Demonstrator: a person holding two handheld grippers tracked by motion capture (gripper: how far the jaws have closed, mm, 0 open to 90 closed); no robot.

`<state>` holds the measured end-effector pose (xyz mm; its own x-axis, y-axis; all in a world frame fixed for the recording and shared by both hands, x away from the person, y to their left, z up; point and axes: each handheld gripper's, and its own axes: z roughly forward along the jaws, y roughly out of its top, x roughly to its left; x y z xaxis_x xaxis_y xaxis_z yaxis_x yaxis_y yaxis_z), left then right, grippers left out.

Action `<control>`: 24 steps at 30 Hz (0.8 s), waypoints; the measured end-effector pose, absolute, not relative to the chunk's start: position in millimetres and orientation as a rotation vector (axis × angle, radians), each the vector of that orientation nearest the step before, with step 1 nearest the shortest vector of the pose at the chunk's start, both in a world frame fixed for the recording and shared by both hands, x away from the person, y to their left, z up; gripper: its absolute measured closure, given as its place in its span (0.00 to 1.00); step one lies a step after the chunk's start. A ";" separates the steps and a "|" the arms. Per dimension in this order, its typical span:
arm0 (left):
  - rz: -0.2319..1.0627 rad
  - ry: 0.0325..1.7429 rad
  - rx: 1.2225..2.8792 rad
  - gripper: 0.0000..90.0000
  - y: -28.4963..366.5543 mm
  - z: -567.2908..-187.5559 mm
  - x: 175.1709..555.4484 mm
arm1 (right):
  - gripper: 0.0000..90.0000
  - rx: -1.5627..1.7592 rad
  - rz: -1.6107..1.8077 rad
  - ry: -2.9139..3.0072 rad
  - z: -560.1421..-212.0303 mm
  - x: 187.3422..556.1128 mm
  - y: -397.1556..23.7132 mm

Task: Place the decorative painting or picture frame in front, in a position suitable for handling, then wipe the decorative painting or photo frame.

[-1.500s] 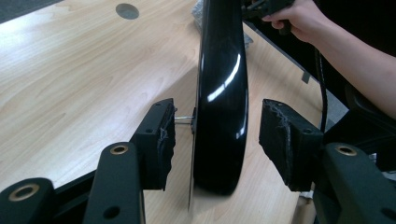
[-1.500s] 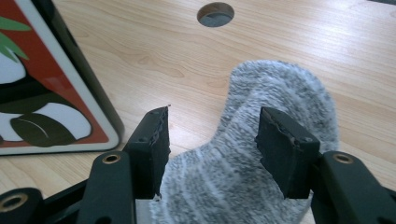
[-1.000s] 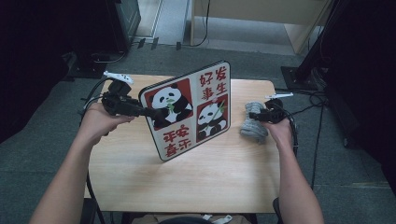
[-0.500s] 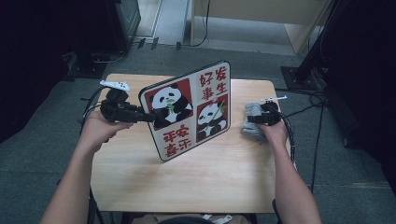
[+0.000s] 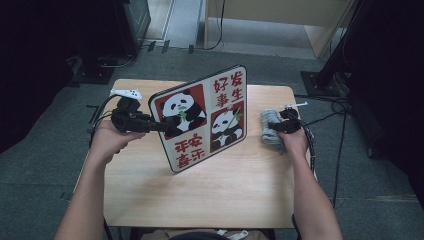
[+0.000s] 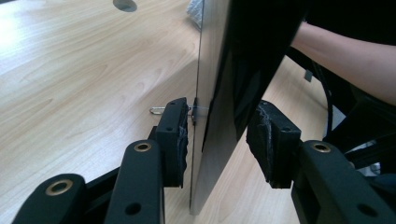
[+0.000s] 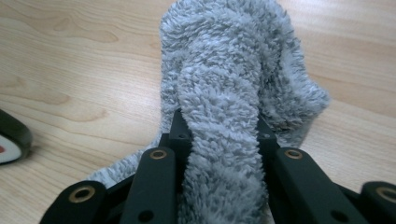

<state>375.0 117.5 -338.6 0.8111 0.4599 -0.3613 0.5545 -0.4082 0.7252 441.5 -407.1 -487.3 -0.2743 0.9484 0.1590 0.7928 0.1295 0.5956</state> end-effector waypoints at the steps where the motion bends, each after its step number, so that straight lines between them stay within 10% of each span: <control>1: -0.130 0.747 2.067 0.65 117.0 -339.3 375.2 | 0.80 1.701 0.878 2.151 -484.5 440.7 -407.1; 24: -0.149 0.735 2.012 0.75 115.5 -348.0 380.5 | 0.79 1.548 1.017 2.273 -427.4 429.0 -388.3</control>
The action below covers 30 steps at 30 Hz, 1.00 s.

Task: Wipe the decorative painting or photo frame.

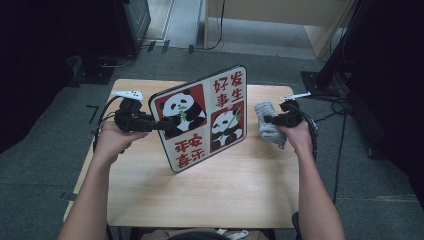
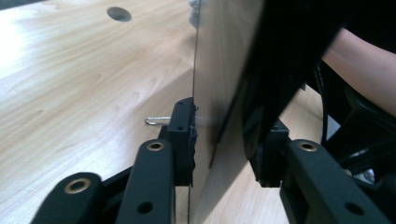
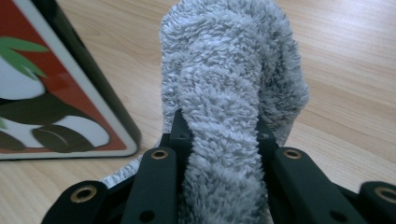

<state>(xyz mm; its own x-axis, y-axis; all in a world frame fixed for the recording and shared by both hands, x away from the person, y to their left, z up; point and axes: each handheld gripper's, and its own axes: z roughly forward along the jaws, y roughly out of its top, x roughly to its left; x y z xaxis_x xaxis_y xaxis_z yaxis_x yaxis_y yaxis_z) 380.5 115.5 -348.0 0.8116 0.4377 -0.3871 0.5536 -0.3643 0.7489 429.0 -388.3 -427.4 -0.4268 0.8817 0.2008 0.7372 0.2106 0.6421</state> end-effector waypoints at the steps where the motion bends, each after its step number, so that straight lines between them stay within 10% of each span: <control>1: -0.150 0.733 2.015 0.75 115.7 -348.4 381.2 | 0.79 1.546 1.019 2.279 -424.6 427.9 -387.7; 30: -0.146 0.722 1.998 0.84 122.1 -350.6 382.1 | 0.78 1.366 1.098 2.401 -362.1 435.4 -363.7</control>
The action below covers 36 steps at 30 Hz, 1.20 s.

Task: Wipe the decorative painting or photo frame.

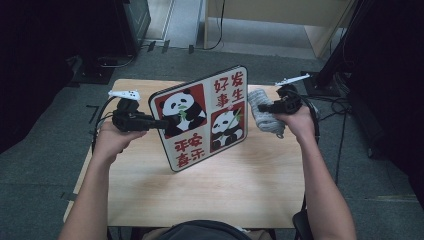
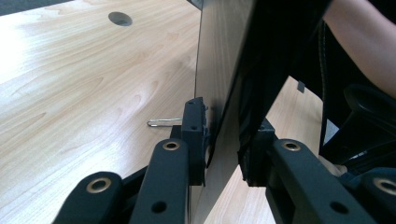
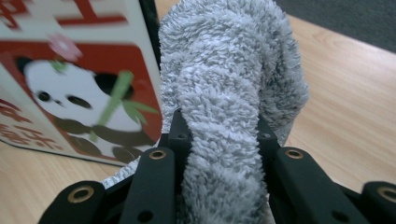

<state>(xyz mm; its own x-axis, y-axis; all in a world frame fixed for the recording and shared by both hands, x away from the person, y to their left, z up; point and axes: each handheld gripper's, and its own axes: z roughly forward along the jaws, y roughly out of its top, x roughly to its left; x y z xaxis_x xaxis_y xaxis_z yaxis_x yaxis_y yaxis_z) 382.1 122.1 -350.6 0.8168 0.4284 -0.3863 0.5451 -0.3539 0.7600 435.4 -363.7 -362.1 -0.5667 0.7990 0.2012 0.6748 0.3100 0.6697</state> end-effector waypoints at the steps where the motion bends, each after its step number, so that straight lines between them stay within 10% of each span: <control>1: -0.148 0.725 1.998 0.85 122.0 -350.7 382.1 | 0.78 1.361 1.105 2.402 -358.2 436.4 -363.3; 36: -0.155 0.714 2.007 0.87 123.0 -350.4 387.0 | 0.78 1.118 1.183 2.348 -220.1 446.5 -325.4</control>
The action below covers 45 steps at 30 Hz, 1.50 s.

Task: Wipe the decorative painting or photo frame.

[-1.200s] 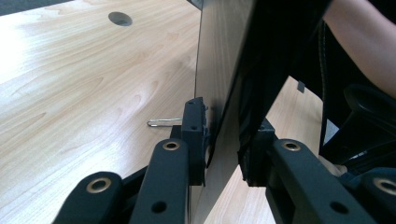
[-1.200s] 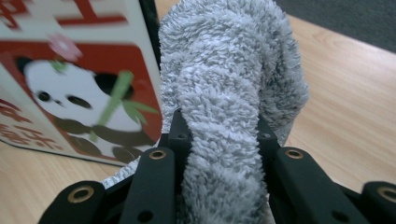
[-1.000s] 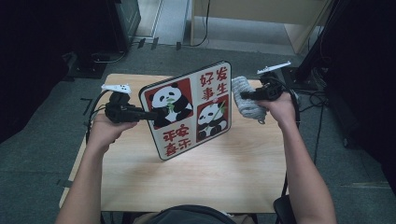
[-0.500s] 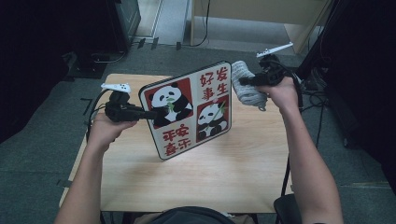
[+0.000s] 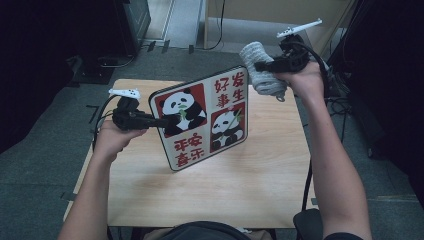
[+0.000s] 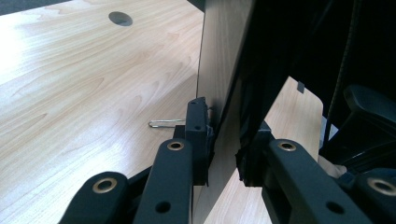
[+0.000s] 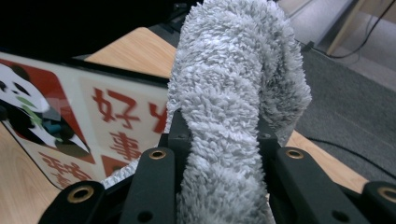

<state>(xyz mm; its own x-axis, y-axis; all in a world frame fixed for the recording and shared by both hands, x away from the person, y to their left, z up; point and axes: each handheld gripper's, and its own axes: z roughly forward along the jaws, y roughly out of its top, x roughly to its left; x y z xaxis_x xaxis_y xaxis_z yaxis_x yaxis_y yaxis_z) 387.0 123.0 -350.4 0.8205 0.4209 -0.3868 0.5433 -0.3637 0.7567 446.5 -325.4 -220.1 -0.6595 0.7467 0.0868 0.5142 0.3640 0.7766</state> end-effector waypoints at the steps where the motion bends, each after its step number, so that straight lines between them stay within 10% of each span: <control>1: -0.156 0.712 2.006 0.87 123.2 -350.6 387.1 | 0.78 1.107 1.181 2.354 -219.1 446.4 -322.0; 45: -0.197 0.653 1.997 0.87 131.1 -353.4 396.2 | 0.78 1.106 1.231 2.338 -272.3 429.9 -312.2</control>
<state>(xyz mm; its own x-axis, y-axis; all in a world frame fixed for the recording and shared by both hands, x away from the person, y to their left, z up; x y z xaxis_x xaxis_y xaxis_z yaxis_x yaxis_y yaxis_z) 396.2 131.1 -353.4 0.8418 0.3632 -0.3994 0.5235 -0.3690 0.7680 429.9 -312.2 -272.3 -0.6694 0.7358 0.1025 0.5009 0.3451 0.7937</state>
